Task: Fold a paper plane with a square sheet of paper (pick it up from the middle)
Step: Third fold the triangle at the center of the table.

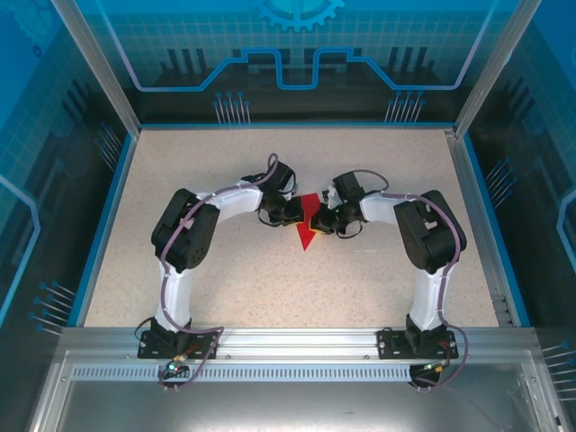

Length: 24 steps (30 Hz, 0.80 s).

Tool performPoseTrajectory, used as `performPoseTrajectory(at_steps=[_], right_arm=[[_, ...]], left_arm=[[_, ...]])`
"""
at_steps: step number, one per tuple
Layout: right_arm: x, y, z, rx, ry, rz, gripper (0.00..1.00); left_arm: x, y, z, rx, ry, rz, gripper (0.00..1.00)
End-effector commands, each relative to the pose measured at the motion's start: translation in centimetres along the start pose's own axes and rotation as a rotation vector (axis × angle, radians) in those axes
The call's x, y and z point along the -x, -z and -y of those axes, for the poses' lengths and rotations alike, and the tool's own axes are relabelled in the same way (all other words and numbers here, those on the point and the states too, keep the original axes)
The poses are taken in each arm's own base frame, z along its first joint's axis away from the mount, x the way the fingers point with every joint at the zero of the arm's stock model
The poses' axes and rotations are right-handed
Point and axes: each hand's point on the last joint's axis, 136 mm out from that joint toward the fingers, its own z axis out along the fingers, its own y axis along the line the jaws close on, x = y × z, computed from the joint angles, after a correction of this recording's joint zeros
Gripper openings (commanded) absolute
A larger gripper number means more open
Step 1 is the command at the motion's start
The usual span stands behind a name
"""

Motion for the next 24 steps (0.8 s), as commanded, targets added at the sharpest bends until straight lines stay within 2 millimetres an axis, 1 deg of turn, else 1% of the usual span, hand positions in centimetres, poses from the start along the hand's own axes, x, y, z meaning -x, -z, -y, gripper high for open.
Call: performPoseTrajectory(at_steps=[1,6,10,13,16,19,21,24], right_arm=[[-0.8,-1.0,1.7,-0.045,-0.069,-0.003,0.00],[-0.9,-1.0,2.0,-0.050,-0.120,0.017,0.00],[-1.0,-0.8,2.3,-0.062,-0.145,0.023,0.00],[-1.0,-0.9,2.4,-0.070,-0.153,0.017,0.00],[-0.9,-0.8,2.5,-0.073,-0.158,0.019,0.00],[-0.9,-0.8,2.4,-0.066,-0.159,0.015,0.00],[-0.9,-0.6,2.1,-0.062,-0.154,0.016,0.00],[-0.7,-0.3,1.5,-0.044,-0.141,0.020,0.00]], left_arm=[[-0.3,2.3,2.3,-0.108,0.035,0.050,0.12],[-3.5,1.5,2.5,-0.159,0.105,0.008,0.11],[-5.5,0.1,2.7,-0.167,0.130,-0.046,0.08],[-5.8,-0.8,2.0,-0.139,0.147,-0.064,0.04],[-5.9,-1.5,1.2,-0.099,0.158,-0.075,0.03],[-6.2,-2.4,-0.2,-0.039,0.176,-0.094,0.02],[-6.4,-2.6,-1.1,0.000,0.180,-0.091,0.02],[-6.7,-2.7,-1.9,0.030,0.182,-0.097,0.01]])
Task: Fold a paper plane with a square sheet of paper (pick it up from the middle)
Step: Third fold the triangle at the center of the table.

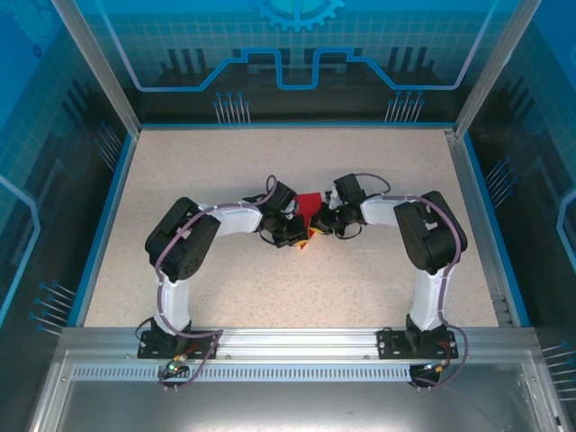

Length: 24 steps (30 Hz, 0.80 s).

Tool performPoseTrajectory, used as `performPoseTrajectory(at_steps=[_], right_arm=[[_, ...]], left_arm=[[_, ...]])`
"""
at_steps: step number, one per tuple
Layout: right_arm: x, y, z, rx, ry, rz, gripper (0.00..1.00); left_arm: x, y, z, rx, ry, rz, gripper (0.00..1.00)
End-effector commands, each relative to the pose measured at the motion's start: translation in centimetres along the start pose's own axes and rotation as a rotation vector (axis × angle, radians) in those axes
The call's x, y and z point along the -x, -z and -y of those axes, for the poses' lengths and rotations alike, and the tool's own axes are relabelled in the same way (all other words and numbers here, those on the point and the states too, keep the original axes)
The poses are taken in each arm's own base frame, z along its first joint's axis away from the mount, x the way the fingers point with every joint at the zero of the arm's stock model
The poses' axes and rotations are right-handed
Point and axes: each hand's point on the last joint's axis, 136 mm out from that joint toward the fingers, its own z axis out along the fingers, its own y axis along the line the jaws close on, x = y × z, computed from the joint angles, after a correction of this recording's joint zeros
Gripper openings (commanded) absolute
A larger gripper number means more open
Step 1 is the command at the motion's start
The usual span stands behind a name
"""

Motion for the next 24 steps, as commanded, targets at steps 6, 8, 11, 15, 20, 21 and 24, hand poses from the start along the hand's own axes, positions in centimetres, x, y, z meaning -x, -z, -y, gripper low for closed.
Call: performPoseTrajectory(at_steps=[6,8,11,15,20,21,24], right_arm=[[-0.9,1.6,-2.3,0.052,0.079,-0.003,0.00],[-1.5,2.0,-2.7,0.031,0.099,-0.013,0.00],[-2.2,1.8,-1.9,0.003,0.077,-0.026,0.00],[-3.1,0.9,-0.8,-0.023,0.041,-0.055,0.00],[-3.5,-0.2,0.7,-0.055,-0.008,-0.078,0.00],[-3.4,-0.4,0.9,-0.055,-0.014,-0.081,0.00],[-3.3,-1.0,1.7,-0.075,-0.030,-0.095,0.00]], left_arm=[[-1.1,-1.1,-3.6,0.122,0.051,-0.035,0.00],[-1.1,-1.1,-3.6,0.120,0.049,-0.033,0.00],[-1.1,-1.2,-3.7,0.121,0.047,-0.035,0.00],[-1.1,-1.2,-3.7,0.119,0.045,-0.033,0.00],[-1.1,-1.1,-3.6,0.112,0.045,-0.028,0.00],[-1.1,-1.1,-3.6,0.113,0.045,-0.029,0.00],[-1.2,-1.0,-3.6,0.113,0.044,-0.029,0.00]])
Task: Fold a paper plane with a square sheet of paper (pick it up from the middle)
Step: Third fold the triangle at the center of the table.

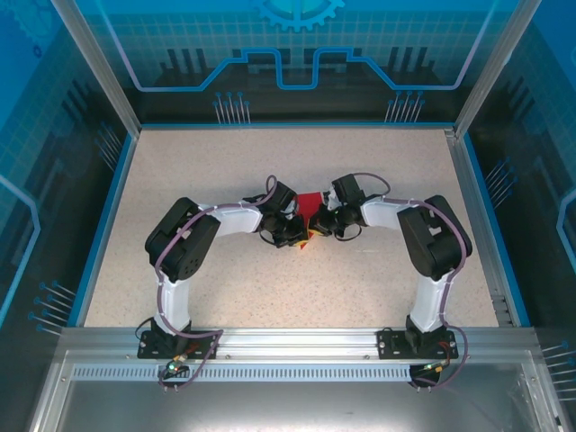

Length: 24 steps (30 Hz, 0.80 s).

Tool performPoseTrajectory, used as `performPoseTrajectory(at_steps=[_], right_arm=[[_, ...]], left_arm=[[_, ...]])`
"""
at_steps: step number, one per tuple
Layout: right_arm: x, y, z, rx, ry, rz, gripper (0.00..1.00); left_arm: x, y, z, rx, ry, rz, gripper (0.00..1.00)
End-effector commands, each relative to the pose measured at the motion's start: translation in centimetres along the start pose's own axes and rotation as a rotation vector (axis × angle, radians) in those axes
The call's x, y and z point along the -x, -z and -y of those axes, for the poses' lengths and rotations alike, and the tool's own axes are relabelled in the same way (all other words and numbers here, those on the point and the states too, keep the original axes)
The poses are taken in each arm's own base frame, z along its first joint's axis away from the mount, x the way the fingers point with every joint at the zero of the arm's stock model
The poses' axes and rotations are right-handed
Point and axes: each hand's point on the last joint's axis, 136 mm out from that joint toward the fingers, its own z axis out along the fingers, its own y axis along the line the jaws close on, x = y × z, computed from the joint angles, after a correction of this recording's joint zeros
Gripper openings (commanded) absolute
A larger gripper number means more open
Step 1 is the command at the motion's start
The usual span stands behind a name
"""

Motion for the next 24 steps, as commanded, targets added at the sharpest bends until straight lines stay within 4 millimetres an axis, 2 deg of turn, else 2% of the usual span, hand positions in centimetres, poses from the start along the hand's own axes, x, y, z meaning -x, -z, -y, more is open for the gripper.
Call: performPoseTrajectory(at_steps=[1,8,13,19,22,24], right_arm=[[-1.9,-1.6,2.9,-0.078,-0.067,-0.081,0.00],[0.1,-0.8,5.0,-0.111,-0.062,-0.029,0.00],[2.9,0.4,6.5,-0.131,-0.050,0.036,0.00],[6.6,2.1,7.7,-0.139,-0.068,0.121,0.00],[8.5,3.3,7.9,-0.153,-0.075,0.176,0.00],[9.5,4.2,7.3,-0.147,-0.069,0.209,0.00]], left_arm=[[-1.2,-1.0,-3.6,0.112,0.047,-0.031,0.00],[-1.5,-0.8,-4.0,0.137,0.062,-0.038,0.00],[-2.5,-1.0,-5.6,0.191,0.100,-0.077,0.00],[-2.9,-1.1,-6.2,0.202,0.103,-0.089,0.00],[-2.8,-1.2,-5.9,0.192,0.098,-0.090,0.00],[-2.7,-1.2,-5.7,0.190,0.092,-0.089,0.00]])
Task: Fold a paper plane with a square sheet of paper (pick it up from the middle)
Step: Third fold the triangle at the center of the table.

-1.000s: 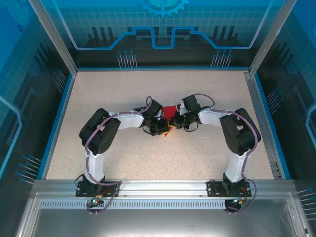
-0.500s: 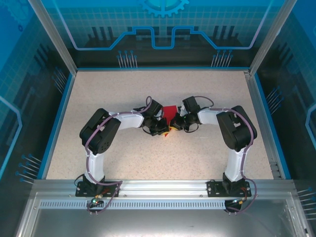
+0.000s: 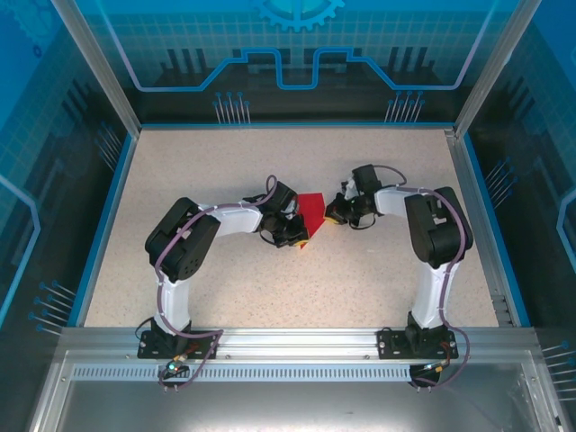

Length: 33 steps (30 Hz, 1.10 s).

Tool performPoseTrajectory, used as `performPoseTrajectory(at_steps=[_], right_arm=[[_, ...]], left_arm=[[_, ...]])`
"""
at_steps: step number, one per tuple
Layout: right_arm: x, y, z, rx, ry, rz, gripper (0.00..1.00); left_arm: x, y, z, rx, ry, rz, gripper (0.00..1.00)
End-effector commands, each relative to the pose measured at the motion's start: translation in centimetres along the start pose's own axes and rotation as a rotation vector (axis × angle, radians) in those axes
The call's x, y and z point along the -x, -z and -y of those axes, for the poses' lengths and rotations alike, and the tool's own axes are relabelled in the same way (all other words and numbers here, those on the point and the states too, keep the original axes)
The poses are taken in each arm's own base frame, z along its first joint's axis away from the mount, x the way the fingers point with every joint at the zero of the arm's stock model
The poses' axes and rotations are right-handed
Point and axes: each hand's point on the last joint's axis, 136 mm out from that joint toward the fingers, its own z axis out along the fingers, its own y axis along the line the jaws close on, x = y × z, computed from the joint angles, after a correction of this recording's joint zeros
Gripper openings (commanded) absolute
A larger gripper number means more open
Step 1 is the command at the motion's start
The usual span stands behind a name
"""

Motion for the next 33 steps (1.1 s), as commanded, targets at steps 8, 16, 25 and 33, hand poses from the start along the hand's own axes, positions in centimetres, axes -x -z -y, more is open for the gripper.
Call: performPoseTrajectory(at_steps=[8,16,25,33], right_arm=[[-0.1,3.5,-1.6,-0.010,0.073,0.101,0.00],[-5.3,0.2,-4.4,0.045,0.132,-0.066,0.00],[-5.0,-2.8,-1.6,-0.059,0.047,-0.129,0.00],[-5.2,-3.0,1.7,-0.177,-0.011,-0.149,0.00]], left_arm=[[-2.2,-1.1,-4.7,0.167,0.069,-0.085,0.00],[-2.1,-1.0,-4.5,0.159,0.061,-0.081,0.00],[-2.0,-0.9,-4.3,0.153,0.049,-0.077,0.00],[-3.4,-0.7,-4.1,0.104,0.025,-0.118,0.00]])
